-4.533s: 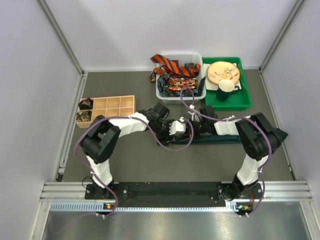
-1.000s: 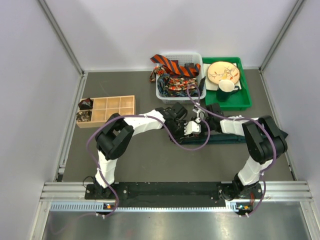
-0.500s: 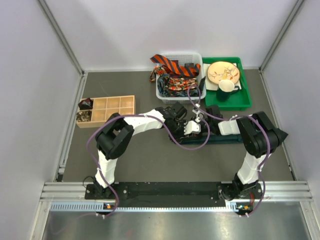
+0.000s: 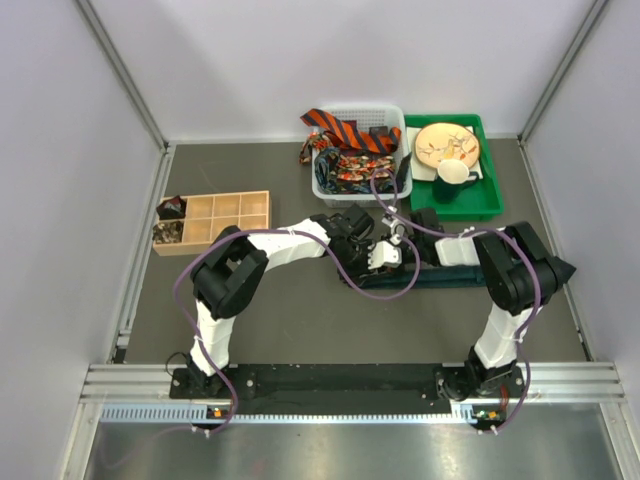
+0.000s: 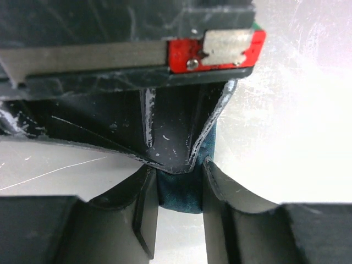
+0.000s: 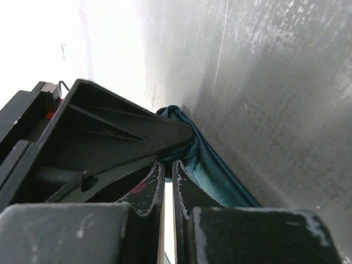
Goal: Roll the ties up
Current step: Roll the tie at the center of the board.
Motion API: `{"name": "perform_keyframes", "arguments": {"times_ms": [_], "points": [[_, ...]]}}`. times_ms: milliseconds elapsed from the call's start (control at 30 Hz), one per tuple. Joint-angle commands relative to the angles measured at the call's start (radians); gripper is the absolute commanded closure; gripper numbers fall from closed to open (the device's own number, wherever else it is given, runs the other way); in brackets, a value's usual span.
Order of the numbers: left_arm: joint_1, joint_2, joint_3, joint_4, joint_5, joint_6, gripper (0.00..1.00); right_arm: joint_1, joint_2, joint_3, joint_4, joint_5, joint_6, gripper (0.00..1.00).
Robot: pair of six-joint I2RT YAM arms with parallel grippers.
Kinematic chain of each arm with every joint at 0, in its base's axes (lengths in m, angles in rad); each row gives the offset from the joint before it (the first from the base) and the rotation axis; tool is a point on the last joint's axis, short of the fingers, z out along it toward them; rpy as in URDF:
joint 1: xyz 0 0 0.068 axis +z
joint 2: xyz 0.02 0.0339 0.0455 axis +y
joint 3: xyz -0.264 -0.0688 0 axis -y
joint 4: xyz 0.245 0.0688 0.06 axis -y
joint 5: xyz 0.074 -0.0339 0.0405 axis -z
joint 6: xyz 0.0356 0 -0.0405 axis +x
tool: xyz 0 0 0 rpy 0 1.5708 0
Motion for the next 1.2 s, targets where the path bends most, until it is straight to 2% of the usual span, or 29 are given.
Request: {"name": "perform_keyframes", "arguments": {"times_ms": [0,133,300,333,367,467,500,633,833,1067,1167], "points": [[0.013,0.065,-0.051,-0.041,-0.032,-0.029,0.55,0.007,-0.016,0.027,-0.144,0.136,-0.144,1.0],[0.048,0.013,-0.098,0.04,0.035,-0.072,0.45,0.007,-0.029,0.031,-0.19,0.194,-0.176,1.0],[0.083,-0.105,-0.2,0.25,0.13,-0.12,0.34,0.007,-0.04,0.039,-0.23,0.251,-0.221,1.0],[0.098,-0.125,-0.244,0.294,0.15,-0.13,0.29,0.007,-0.039,0.041,-0.238,0.255,-0.225,1.0],[0.106,-0.162,-0.267,0.333,0.188,-0.155,0.2,0.007,-0.04,0.044,-0.241,0.265,-0.23,1.0],[0.146,-0.234,-0.378,0.524,0.261,-0.204,0.09,0.007,-0.042,0.051,-0.247,0.28,-0.242,1.0],[0.161,-0.245,-0.428,0.631,0.308,-0.21,0.09,0.007,-0.04,0.054,-0.252,0.283,-0.247,1.0],[0.168,-0.237,-0.47,0.749,0.36,-0.245,0.11,0.007,-0.039,0.071,-0.258,0.295,-0.26,1.0],[0.152,-0.156,-0.452,0.894,0.409,-0.311,0.14,0.007,-0.039,0.085,-0.266,0.311,-0.277,1.0],[0.134,-0.089,-0.412,0.925,0.445,-0.36,0.17,0.007,-0.052,0.068,-0.266,0.315,-0.287,1.0],[0.134,-0.049,-0.381,0.921,0.42,-0.406,0.26,0.007,-0.063,0.053,-0.256,0.311,-0.287,1.0]]}}
